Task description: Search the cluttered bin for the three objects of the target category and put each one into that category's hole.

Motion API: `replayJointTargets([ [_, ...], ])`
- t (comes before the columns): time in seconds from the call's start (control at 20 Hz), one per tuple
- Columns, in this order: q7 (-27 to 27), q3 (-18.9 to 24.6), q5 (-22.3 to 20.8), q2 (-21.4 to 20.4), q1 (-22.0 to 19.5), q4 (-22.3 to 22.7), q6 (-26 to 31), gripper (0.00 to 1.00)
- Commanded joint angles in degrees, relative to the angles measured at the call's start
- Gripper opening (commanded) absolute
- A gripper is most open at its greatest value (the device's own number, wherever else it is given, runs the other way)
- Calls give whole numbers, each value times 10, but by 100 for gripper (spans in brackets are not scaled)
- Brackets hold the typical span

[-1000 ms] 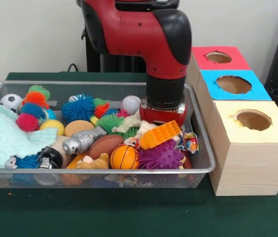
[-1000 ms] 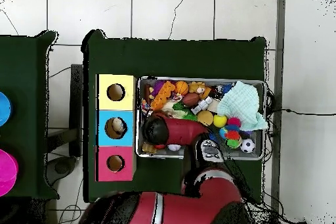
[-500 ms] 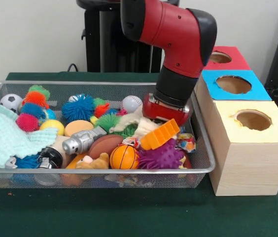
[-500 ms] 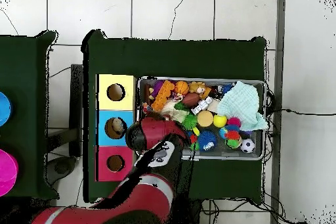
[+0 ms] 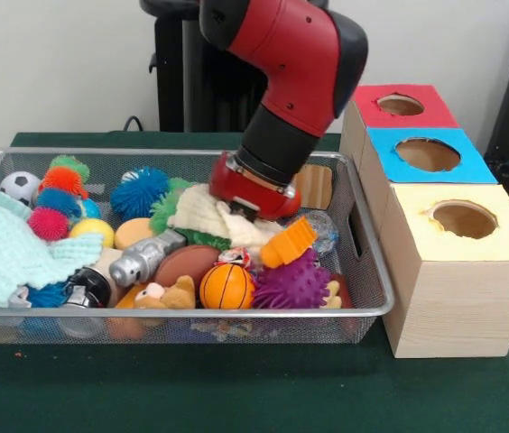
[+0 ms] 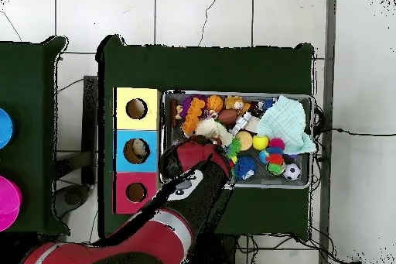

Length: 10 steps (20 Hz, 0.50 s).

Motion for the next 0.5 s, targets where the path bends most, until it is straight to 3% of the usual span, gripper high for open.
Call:
replayJointTargets([
  [0.05,68,-68,-9,14,-45,-21,3,0],
  [0.4,38,-48,-23,-17,-60,-19,29,0],
  [0.5,25,-13,-28,-26,-84,-14,41,0],
])
